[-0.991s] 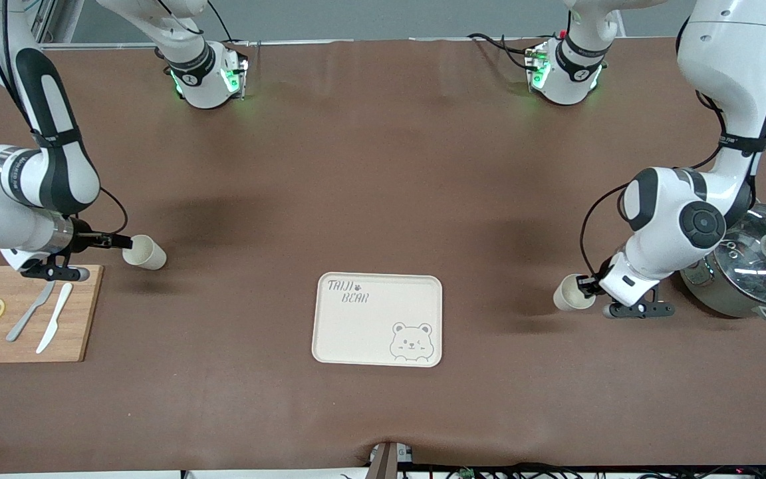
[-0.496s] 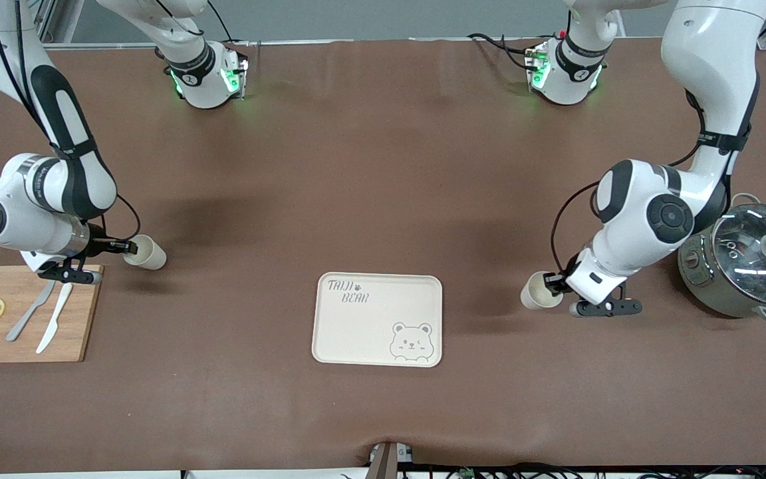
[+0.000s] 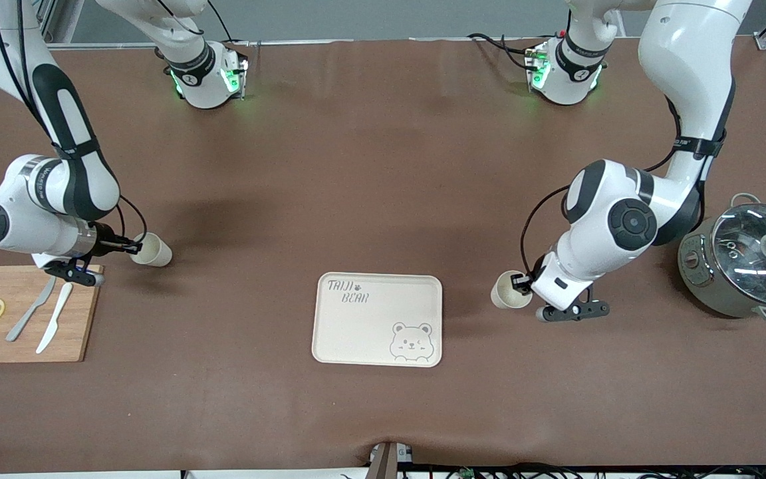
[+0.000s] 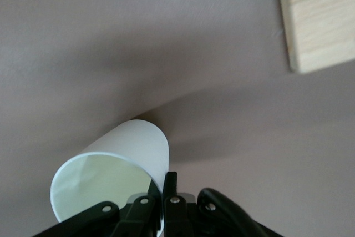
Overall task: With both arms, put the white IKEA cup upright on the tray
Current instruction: 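Carry the cup to the tray with the left gripper while the right gripper lifts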
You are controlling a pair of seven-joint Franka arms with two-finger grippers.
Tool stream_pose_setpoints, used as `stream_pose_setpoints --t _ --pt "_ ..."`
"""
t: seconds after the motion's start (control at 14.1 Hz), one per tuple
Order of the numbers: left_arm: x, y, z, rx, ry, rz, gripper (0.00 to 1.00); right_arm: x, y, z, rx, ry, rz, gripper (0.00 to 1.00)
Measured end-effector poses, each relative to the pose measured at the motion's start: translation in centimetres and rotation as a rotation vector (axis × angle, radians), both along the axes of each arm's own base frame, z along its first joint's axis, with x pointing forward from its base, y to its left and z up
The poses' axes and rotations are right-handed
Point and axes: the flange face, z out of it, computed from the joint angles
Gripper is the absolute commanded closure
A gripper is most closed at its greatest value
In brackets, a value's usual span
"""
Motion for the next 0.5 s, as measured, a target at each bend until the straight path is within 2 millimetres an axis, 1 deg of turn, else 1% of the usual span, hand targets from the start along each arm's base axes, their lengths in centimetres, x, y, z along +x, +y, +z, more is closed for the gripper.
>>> stream_pose_setpoints --t 0.21,0.28,0.35,0.5 --pt "0.3 -1.0 0.2 -0.009 -0.004 0.023 1.00 1.4 0.1 3.0 0.016 0.057 0.000 1.00" --pt "0.4 -1.8 0.3 -0.015 -0.005 0.046 1.00 1.9 0.1 4.0 0.018 0.058 0.001 1.00" --pt "0.5 -2.9 0.2 -0.020 0.001 0.069 1.00 2.3 0.1 4.7 0.018 0.055 0.001 1.00" --pt "0.3 -5.6 -0.7 -0.029 0.019 0.097 1.00 2.8 0.2 5.5 0.016 0.048 -0.003 1.00"
